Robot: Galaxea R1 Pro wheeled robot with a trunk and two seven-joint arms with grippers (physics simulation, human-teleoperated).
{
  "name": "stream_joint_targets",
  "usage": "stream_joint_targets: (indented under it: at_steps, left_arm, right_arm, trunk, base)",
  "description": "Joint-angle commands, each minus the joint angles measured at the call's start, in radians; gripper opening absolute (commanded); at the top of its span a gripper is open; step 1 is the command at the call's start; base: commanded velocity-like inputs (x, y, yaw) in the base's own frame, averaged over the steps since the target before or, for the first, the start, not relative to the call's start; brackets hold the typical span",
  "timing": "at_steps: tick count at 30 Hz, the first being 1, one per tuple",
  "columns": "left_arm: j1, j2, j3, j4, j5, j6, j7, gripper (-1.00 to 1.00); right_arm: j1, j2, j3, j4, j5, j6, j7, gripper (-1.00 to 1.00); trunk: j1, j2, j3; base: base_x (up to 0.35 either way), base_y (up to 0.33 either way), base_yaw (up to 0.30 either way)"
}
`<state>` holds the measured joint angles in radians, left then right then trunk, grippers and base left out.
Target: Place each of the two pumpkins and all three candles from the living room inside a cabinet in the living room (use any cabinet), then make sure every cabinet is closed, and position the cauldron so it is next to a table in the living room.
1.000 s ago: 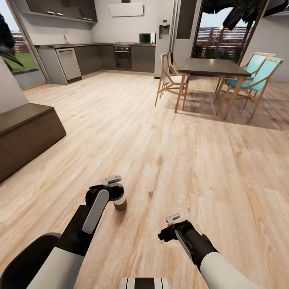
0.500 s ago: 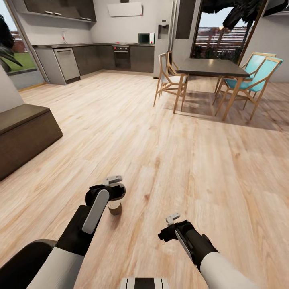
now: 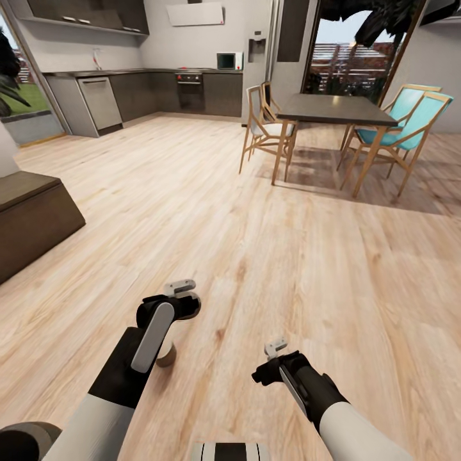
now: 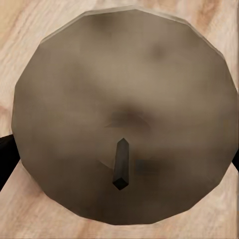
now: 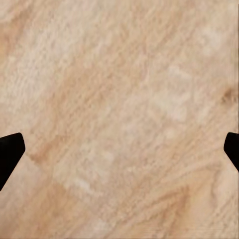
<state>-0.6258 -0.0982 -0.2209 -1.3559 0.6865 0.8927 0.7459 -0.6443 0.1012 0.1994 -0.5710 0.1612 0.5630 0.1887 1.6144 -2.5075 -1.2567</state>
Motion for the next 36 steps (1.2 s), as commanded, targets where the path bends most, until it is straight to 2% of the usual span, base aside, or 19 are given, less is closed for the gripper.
stream_joint_targets:
  at_steps: [1, 8, 16, 25, 28, 29, 32, 36]
  left_arm:
    - [0.000, 0.000, 0.000, 0.000, -0.004, 0.002, -0.002, -1.00]
    - [0.000, 0.000, 0.000, 0.000, -0.004, 0.001, -0.002, -1.00]
    - [0.000, 0.000, 0.000, -0.002, -0.005, 0.000, 0.000, -1.00]
    - [0.000, 0.000, 0.001, -0.004, -0.005, 0.000, 0.000, -1.00]
    - [0.000, 0.000, 0.000, -0.028, -0.005, 0.004, 0.000, -1.00]
    - [-0.001, 0.000, 0.000, -0.053, -0.005, 0.007, 0.002, -1.00]
    - [-0.002, 0.000, -0.001, -0.070, -0.005, 0.010, 0.003, -1.00]
    - [-0.003, 0.000, -0.001, -0.077, -0.005, 0.016, 0.005, -1.00]
  right_arm:
    - [0.000, 0.000, 0.000, 0.000, 0.000, 0.000, 0.000, 1.00]
    - [0.000, 0.000, 0.000, -0.001, 0.000, 0.000, 0.000, 1.00]
    - [0.000, 0.002, 0.000, 0.000, 0.000, 0.000, 0.000, 1.00]
    - [0.000, 0.006, 0.000, 0.004, 0.003, 0.001, 0.001, 1.00]
    - [-0.008, 0.013, 0.001, -0.037, 0.002, 0.019, 0.002, 1.00]
    - [-0.030, 0.029, 0.002, -0.054, -0.001, 0.065, -0.007, 1.00]
    - [-0.076, 0.056, 0.003, -0.054, -0.002, 0.114, -0.059, 1.00]
    - [-0.124, 0.070, 0.006, -0.037, -0.002, 0.131, -0.113, 1.00]
  trunk:
    - [0.000, 0.000, 0.000]
    - [0.000, 0.000, 0.000]
    - [0.000, 0.000, 0.000]
    - [0.000, 0.000, 0.000]
    - [0.000, 0.000, 0.000]
    - [0.000, 0.000, 0.000]
    - [0.000, 0.000, 0.000]
    - [0.000, 0.000, 0.000]
  base:
    - [0.323, -0.088, 0.000]
    - [0.309, -0.077, 0.035]
    - [0.030, -0.006, 0.256]
    - [0.000, 0.000, 0.027]
    - [0.000, 0.000, 0.000]
    - [0.000, 0.000, 0.000]
    - [0.000, 0.000, 0.000]
    - [0.000, 0.000, 0.000]
